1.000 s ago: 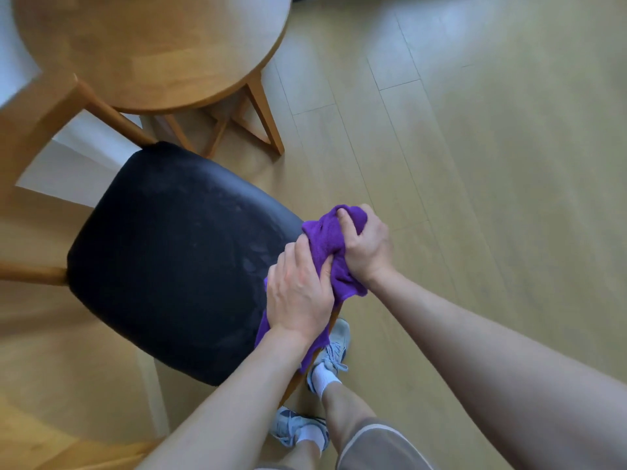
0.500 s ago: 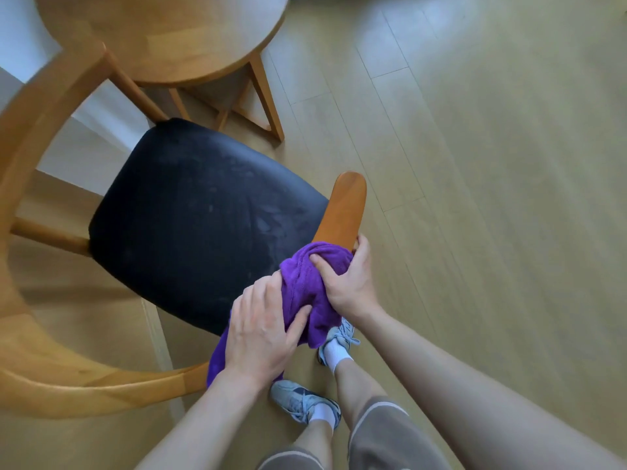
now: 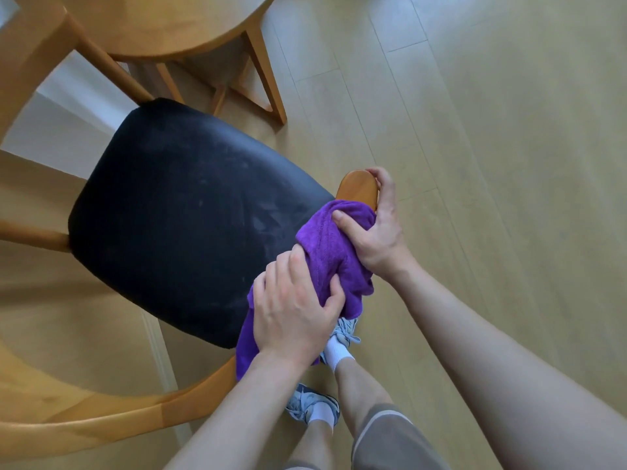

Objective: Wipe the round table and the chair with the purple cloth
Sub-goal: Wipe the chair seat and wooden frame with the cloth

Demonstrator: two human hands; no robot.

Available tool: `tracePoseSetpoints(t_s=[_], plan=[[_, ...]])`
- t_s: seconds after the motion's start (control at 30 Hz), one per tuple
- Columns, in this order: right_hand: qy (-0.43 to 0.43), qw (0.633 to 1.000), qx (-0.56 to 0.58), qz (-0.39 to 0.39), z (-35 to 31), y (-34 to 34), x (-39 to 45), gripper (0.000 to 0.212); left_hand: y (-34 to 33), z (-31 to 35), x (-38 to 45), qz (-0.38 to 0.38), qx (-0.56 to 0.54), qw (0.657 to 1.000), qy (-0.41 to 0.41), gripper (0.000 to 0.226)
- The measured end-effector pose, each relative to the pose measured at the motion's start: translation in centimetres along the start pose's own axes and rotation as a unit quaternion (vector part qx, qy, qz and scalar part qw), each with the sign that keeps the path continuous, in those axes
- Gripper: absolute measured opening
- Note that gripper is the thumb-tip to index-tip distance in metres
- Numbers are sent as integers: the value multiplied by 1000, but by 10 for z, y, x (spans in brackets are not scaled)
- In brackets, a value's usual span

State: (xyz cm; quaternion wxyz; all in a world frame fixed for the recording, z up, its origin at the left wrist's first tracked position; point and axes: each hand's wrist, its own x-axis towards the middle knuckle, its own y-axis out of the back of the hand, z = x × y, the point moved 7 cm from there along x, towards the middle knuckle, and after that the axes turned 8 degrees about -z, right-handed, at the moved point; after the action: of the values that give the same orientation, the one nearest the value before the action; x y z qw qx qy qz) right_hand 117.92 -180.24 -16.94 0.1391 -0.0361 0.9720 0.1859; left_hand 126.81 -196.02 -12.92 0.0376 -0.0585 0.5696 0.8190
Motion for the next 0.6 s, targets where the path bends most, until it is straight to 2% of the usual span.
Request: tracePoseSetpoints(t_s=[0.13,0.2,0.37,0.5,0.6], plan=[[12,1000,-4,-13,-5,11,28,43,-6,17,30,-6,-5,1000,3,52],[19,1000,-14,-9,-8,17,40,30,-6,24,45,-11,-18,1000,16,43],[13,1000,-18,-8,-11,21,63,30,-4,27,72,-41,-66,994,70,30],[-110,991,74,-7,5,22,82,32,-7,26,94,-63,-90,987,116,35],[-169,978,126,10,14,20,83,28,-9,25,100,-70,-108,982,135,38]])
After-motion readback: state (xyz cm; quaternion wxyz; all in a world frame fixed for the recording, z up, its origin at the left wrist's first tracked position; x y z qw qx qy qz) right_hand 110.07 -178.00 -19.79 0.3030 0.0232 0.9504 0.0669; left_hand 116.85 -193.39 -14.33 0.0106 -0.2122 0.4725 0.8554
